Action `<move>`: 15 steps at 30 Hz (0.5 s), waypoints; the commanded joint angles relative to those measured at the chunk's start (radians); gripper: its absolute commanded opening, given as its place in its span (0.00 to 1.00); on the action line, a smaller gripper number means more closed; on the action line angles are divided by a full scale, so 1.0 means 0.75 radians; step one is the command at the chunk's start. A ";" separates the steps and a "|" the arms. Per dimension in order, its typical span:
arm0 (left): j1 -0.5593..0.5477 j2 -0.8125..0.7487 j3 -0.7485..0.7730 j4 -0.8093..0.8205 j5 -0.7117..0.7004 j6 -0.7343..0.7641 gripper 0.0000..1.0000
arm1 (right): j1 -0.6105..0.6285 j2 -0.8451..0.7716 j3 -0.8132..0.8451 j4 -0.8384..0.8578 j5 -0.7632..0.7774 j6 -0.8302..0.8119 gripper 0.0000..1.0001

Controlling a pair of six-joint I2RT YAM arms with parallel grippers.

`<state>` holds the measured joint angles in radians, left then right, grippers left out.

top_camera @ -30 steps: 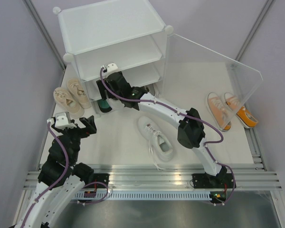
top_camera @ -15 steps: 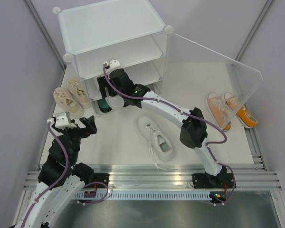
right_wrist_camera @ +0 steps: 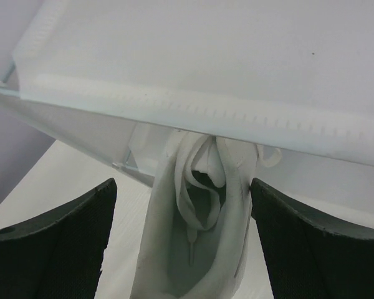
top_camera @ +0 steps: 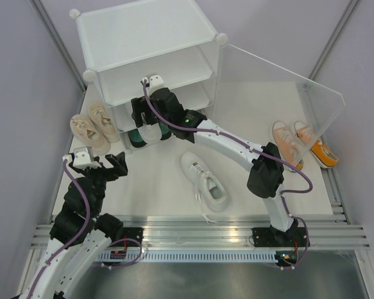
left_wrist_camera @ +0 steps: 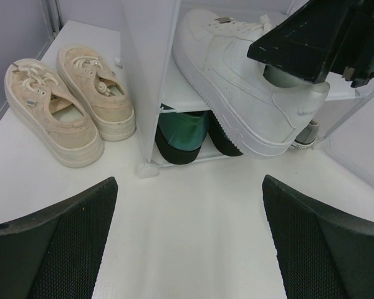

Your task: Place and organize the shoes in the shoe cabinet

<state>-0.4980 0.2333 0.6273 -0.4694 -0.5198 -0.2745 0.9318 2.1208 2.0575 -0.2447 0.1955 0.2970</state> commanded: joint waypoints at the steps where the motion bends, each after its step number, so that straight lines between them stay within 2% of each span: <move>1: -0.007 -0.004 0.037 0.033 0.020 0.039 1.00 | 0.007 -0.136 -0.045 0.060 -0.091 0.034 0.90; 10: -0.007 0.004 0.037 0.035 0.020 0.041 1.00 | 0.007 -0.336 -0.297 0.075 -0.148 0.050 0.83; 15: -0.007 0.016 0.039 0.037 0.018 0.043 1.00 | 0.009 -0.482 -0.530 0.208 -0.197 -0.005 0.84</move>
<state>-0.4999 0.2340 0.6273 -0.4694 -0.5167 -0.2703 0.9360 1.8492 1.7111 -0.1764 0.0845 0.3164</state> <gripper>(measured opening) 0.994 0.833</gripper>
